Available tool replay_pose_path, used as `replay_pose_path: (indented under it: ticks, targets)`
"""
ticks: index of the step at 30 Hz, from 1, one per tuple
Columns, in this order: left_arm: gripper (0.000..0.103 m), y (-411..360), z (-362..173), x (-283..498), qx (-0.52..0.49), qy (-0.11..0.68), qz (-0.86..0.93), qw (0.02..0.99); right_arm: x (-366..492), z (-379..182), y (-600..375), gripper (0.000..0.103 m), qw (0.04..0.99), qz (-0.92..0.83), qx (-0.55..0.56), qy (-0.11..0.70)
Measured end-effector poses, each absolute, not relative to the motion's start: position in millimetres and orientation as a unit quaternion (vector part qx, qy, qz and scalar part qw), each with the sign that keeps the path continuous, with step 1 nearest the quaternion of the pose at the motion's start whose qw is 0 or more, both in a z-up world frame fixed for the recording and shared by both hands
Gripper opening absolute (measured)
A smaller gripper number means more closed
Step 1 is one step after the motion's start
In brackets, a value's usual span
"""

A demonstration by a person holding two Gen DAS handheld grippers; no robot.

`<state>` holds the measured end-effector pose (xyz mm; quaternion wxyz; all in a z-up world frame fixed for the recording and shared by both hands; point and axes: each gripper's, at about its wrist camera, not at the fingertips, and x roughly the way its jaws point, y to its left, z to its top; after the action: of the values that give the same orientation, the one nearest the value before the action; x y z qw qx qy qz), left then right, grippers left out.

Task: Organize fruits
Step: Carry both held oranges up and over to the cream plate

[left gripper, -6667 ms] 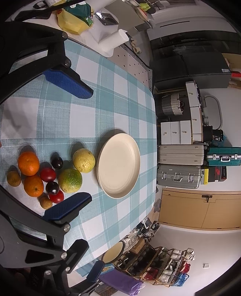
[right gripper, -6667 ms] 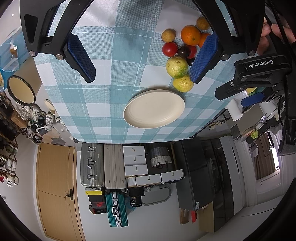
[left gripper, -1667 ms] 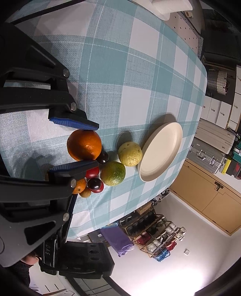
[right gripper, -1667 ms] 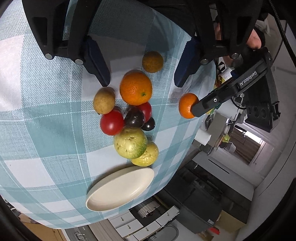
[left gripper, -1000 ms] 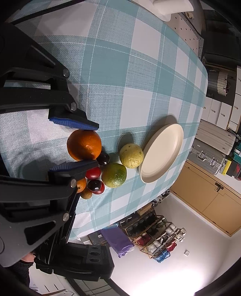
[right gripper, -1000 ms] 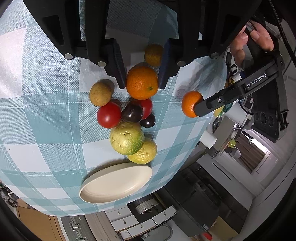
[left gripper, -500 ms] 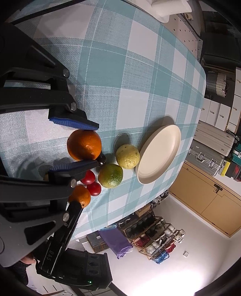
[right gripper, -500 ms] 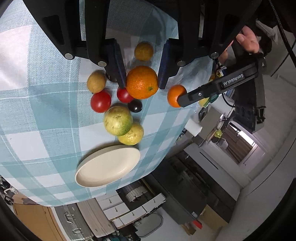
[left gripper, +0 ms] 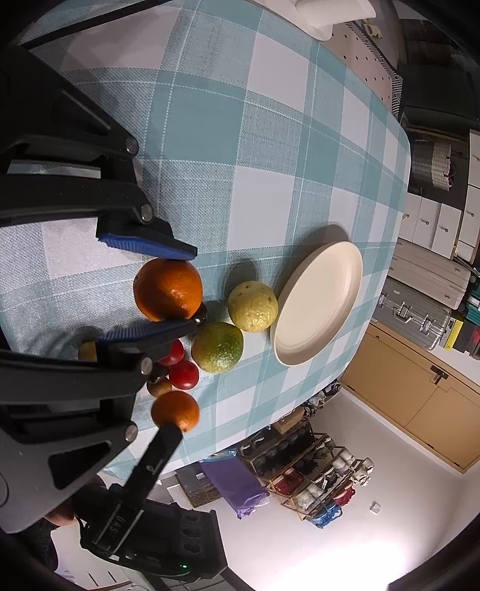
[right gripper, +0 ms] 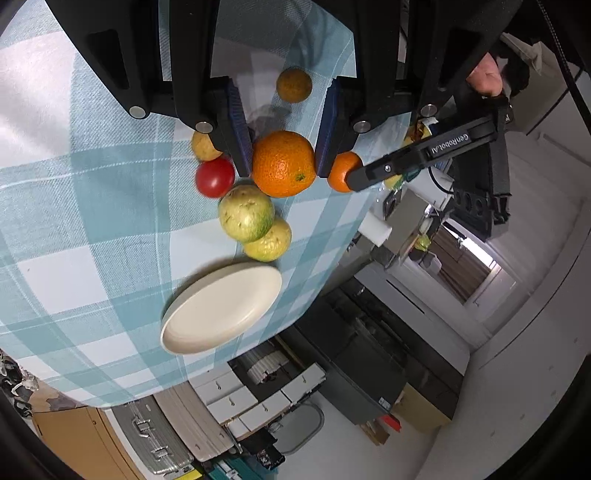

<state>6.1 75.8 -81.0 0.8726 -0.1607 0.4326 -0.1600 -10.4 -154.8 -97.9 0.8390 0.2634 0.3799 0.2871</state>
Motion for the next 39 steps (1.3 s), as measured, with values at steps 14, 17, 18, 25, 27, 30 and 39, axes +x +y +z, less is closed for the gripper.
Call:
replay_pose_path:
  ticks: [14,17,18,25,27,30,39]
  targets:
    - [0.030,61.5,-60.2,27.4,-0.148,0.420,-0.174,0.878,9.3,-65.4,-178.4,0.036,0.856,0.289,0.270,0.332]
    - [0.030,57.6,-48.1,38.9,-0.142,0.410,-0.179,0.883,21.6,-57.0,-179.7,0.036,0.857,0.296,0.269,0.324]
    - [0.030,56.7,-44.3,43.4,-0.141,0.406,-0.180,0.885,26.4,-53.5,-179.8,0.036,0.858,0.299,0.267,0.321]
    - [0.030,48.7,-15.1,90.6,-0.120,0.388,-0.183,0.895,72.0,-29.6,-177.5,0.036,0.865,0.312,0.246,0.308]
    - [0.030,45.0,-10.0,108.4,-0.111,0.388,-0.184,0.896,88.4,-27.0,-174.9,0.036,0.869,0.310,0.230,0.311]
    - [0.030,41.4,-6.3,135.8,-0.112,0.389,-0.187,0.895,116.8,-30.8,-175.7,0.036,0.861,0.311,0.238,0.326]
    - [0.030,28.0,-15.1,225.7,-0.104,0.409,-0.185,0.888,190.5,-42.4,-176.5,0.035,0.855,0.302,0.238,0.347]
